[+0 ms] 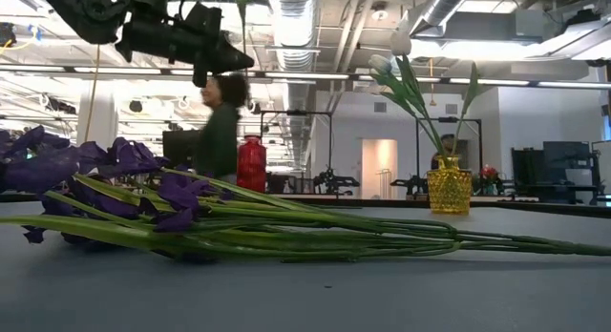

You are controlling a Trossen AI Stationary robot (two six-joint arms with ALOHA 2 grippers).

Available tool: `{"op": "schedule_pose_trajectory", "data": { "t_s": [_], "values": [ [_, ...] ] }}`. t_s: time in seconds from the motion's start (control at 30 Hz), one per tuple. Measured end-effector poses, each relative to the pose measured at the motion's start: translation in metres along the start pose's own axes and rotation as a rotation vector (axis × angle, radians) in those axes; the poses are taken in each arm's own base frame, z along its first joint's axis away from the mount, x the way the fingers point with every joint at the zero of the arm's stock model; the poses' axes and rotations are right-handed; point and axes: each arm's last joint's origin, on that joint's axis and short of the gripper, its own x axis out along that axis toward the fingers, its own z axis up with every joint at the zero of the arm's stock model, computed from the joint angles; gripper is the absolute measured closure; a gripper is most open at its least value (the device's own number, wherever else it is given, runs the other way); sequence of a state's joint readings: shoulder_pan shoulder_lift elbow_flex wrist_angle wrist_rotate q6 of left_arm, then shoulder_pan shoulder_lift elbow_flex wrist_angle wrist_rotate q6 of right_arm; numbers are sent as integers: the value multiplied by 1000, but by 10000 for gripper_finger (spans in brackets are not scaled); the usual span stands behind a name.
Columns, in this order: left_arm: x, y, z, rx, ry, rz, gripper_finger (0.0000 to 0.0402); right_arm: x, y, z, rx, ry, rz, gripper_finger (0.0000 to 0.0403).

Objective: Sort flowers into vase by color
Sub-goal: Put the red flower into the red vase

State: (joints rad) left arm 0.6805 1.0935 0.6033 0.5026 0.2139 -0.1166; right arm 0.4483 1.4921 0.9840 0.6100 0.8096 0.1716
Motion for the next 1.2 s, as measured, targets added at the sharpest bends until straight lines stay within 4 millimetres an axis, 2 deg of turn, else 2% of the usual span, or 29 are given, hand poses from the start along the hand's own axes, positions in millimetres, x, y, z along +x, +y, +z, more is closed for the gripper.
{"op": "schedule_pose_trajectory", "data": {
  "t_s": [0.2,0.47,1.2],
  "values": [
    [8,1,-11,-74,31,-10,401,1,-1,5,9,-25,-2,125],
    [14,4,-16,-74,29,18,401,1,-1,5,-22,-24,24,125],
    [13,6,-20,-67,69,75,401,1,-1,5,-23,-26,27,125]
  ]
}}
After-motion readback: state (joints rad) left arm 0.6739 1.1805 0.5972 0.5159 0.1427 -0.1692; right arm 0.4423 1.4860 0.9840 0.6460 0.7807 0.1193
